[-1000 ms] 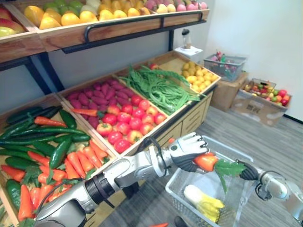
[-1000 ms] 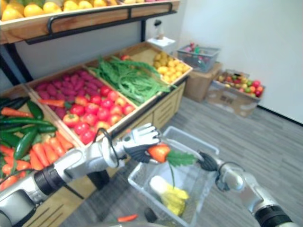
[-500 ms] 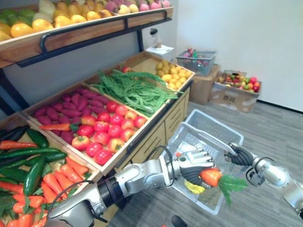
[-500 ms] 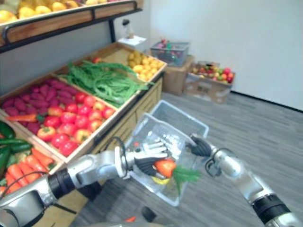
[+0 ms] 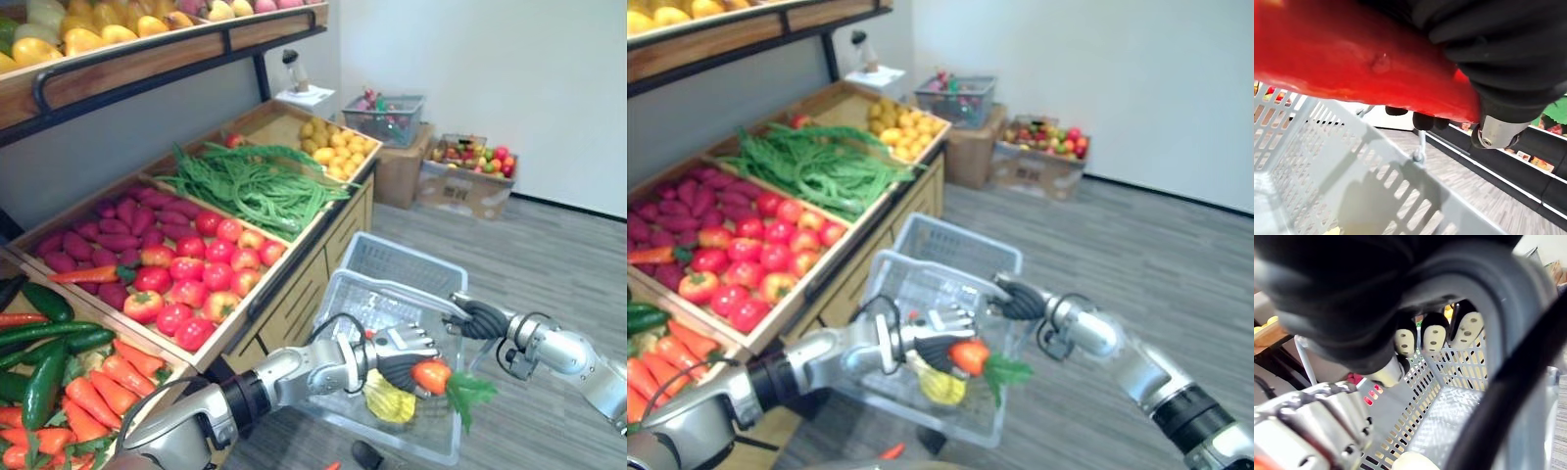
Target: Pick vegetable in the basket
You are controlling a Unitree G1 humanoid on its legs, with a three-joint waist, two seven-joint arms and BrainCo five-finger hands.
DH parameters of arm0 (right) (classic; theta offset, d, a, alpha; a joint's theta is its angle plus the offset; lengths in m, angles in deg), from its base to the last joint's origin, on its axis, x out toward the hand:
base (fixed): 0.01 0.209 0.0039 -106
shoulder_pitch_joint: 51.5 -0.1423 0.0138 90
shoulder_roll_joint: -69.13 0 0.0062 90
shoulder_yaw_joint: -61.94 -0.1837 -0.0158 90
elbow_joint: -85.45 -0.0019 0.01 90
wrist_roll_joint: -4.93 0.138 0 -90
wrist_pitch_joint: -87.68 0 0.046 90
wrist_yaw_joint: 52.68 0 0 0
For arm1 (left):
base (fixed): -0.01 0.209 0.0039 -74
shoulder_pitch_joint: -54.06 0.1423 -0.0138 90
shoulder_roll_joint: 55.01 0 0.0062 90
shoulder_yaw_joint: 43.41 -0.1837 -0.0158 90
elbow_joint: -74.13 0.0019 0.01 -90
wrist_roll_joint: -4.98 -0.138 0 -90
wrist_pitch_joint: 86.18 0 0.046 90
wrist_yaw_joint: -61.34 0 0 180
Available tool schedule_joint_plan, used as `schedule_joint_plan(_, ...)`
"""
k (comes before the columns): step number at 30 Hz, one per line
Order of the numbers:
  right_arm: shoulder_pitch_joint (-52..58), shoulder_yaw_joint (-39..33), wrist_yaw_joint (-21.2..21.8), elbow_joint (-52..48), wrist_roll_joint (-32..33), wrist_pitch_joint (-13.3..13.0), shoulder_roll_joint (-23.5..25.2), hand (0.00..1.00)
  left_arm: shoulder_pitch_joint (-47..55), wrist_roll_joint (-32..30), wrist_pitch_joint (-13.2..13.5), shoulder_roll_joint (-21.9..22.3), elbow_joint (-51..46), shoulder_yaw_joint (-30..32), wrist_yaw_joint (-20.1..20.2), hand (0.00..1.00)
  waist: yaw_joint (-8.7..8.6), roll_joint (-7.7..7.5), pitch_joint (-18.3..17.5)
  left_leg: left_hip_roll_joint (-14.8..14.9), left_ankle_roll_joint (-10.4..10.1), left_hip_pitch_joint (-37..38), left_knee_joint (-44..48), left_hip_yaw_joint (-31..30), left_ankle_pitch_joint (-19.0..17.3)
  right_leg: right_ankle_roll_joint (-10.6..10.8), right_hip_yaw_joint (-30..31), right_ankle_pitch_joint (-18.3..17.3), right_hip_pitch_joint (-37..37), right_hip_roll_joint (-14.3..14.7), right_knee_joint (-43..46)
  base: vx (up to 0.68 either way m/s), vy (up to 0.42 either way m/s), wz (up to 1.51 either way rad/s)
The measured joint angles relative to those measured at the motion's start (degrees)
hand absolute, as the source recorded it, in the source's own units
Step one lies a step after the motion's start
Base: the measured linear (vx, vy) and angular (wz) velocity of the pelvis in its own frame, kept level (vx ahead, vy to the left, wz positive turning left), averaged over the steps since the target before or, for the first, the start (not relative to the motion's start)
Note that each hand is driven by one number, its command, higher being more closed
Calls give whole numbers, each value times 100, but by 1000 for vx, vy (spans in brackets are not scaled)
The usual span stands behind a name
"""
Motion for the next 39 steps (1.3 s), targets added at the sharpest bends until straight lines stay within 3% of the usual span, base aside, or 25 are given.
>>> schedule_joint_plan(6,-149,52,178,-211,261,-2,-130,100,-54,-398,-108,75,666,19,1,100,-45,4,69,-7,-1,-9,8,113,0,8,72,5,-60,37,10,11,-25,-8)
schedule_joint_plan(7,-164,53,181,-252,268,-2,-147,100,-80,-411,-120,98,798,20,0,0,-54,-8,90,-10,-1,-5,8,131,0,10,92,7,-63,46,10,7,-42,-8)
schedule_joint_plan(17,-195,277,303,-277,514,18,-169,100,-143,-1051,-373,312,1886,569,4,0,-98,1,310,72,32,-23,138,143,-56,38,74,-21,-97,54,-10,8,-30,0)
schedule_joint_plan(29,-156,290,437,-251,641,145,-169,100,-143,-1059,-438,389,2039,709,76,0,-103,17,331,144,53,-189,198,-26,-66,11,-144,-41,-155,-39,-18,-6,-48,9)
schedule_joint_plan(34,194,175,408,-91,491,145,-74,100,-141,-1001,-431,353,1175,585,88,0,-32,23,332,165,72,-304,195,-296,-62,-29,-401,-32,-138,-150,-11,-26,-37,29)
schedule_joint_plan(36,392,-111,413,197,182,112,184,100,-138,-781,-437,353,539,446,108,0,50,25,329,162,83,-376,187,-414,-56,-29,-505,-32,-126,-212,-8,-26,-19,28)
schedule_joint_plan(39,637,-449,368,395,-238,99,612,100,-140,-442,-549,252,334,387,267,0,50,22,329,133,139,-475,144,-658,-21,-30,-727,-34,-114,-326,-7,-29,-19,42)
